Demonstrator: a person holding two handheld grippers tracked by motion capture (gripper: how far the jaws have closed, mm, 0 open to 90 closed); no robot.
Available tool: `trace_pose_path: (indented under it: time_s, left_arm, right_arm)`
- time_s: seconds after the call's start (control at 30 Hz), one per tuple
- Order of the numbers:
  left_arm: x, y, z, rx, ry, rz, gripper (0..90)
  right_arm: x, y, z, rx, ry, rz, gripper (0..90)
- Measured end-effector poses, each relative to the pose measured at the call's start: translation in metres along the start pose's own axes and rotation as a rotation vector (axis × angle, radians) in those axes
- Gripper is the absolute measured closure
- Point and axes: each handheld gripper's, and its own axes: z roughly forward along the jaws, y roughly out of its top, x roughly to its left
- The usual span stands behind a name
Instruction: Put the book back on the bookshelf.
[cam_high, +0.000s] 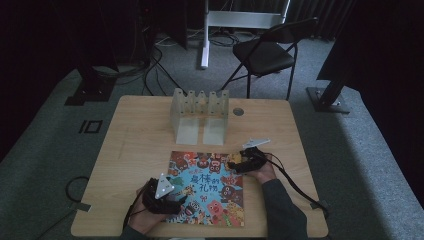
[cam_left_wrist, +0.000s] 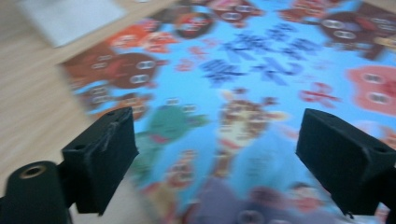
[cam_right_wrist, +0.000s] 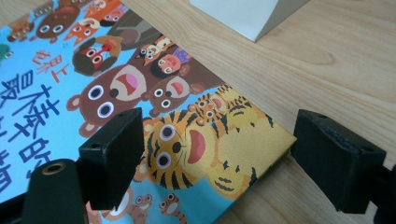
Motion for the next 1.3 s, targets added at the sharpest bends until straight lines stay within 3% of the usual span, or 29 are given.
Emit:
trace_pose_path:
  time_s: [0.17,0.47,0.53,0.67,0.87,0.97,1.1,1.3]
  left_arm:
    - [-0.022,0.003,0.002,0.034,-0.036,0.06,7.2]
    - [-0.05,0.009,0.003,0.041,-0.141,0.17,2.0]
    - [-0.057,0.01,0.005,0.05,-0.138,0.201,2.0]
    - [-0.066,0.011,0.012,0.042,-0.154,0.223,1.8]
    - [-0.073,0.015,0.02,0.043,-0.107,0.253,0.8]
    - [-0.07,0.016,0.02,0.013,-0.104,0.232,0.8]
    - [-0.072,0.016,0.013,-0.029,-0.071,0.261,0.9]
    - [-0.067,0.019,0.005,-0.063,-0.08,0.242,1.6]
  right_arm:
    - [0.001,0.004,-0.007,-0.033,0.008,0.005,17.3]
    - [0.005,0.016,-0.023,-0.101,0.033,0.011,16.9]
    - [0.005,0.018,-0.026,-0.112,0.045,0.016,16.7]
    - [0.008,0.024,-0.03,-0.122,0.043,0.004,16.4]
    - [0.01,0.032,-0.039,-0.157,0.069,0.014,16.4]
    - [0.012,0.035,-0.04,-0.153,0.065,0.006,16.4]
    - [0.011,0.034,-0.039,-0.153,0.063,0.022,16.9]
    - [0.01,0.035,-0.039,-0.129,0.084,0.06,16.9]
